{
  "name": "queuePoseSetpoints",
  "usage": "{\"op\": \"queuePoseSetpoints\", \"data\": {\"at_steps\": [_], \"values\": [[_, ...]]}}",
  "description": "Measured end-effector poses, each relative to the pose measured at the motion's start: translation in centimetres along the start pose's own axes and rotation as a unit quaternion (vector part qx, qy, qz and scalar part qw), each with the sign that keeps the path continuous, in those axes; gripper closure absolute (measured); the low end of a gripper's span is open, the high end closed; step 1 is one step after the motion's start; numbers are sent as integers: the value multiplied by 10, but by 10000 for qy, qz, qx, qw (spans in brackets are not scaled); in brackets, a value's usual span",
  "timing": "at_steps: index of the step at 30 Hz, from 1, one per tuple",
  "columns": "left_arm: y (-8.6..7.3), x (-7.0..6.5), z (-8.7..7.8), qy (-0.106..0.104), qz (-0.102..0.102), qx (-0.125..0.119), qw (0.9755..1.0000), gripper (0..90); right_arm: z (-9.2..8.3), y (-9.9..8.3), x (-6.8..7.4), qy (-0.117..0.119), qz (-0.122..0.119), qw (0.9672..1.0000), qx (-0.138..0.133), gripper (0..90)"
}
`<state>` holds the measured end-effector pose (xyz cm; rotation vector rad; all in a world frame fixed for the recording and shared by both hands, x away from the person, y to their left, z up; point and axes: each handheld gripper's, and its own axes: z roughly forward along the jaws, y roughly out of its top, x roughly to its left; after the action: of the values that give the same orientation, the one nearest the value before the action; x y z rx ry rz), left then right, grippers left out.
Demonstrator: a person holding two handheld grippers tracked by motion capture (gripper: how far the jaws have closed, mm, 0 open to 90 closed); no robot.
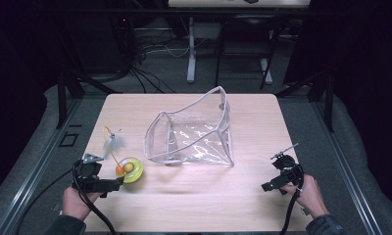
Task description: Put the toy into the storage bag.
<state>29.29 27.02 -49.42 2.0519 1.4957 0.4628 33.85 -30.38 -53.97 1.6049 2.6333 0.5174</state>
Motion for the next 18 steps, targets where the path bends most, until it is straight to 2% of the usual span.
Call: {"op": "queuePoseSetpoints", "data": {"at_steps": [1, 2, 5, 6, 7, 8, 11, 13, 15, 18], "values": [[1, 0, 0, -1, 3, -10, 10000, 26, -1, 1, -1, -29, -91, 9999, 131, 0], [1, 0, 0, -15, 9, -15, 10000, 26, -1, 1, -1, -78, -151, 9998, 142, 0], [2, 0, -1, -12, -35, -58, 10000, 26, 0, 1, 0, -74, -165, 9996, 200, 0], [3, 0, -3, -34, -13, -75, 10000, 27, -1, 2, 2, -184, -227, 9991, 305, 0], [4, -1, -3, -30, -15, -91, 10000, 27, 1, 1, 2, -131, -255, 9991, 308, 0], [4, -1, -3, -30, -12, -102, 9999, 27, 1, 1, 3, -226, -292, 9987, 342, 0], [5, -2, -4, -38, 13, -113, 9999, 27, 4, 2, 4, -205, -367, 9984, 365, 2], [6, -2, -5, -25, 23, -163, 9999, 27, 6, 2, 4, -310, -424, 9977, 436, 3], [6, -1, -5, -35, 18, -171, 9998, 27, 10, 2, 5, -241, -460, 9974, 504, 0], [9, -1, -7, -64, -18, -211, 9998, 30, 13, 2, 6, -278, -510, 9961, 666, 0]]}}
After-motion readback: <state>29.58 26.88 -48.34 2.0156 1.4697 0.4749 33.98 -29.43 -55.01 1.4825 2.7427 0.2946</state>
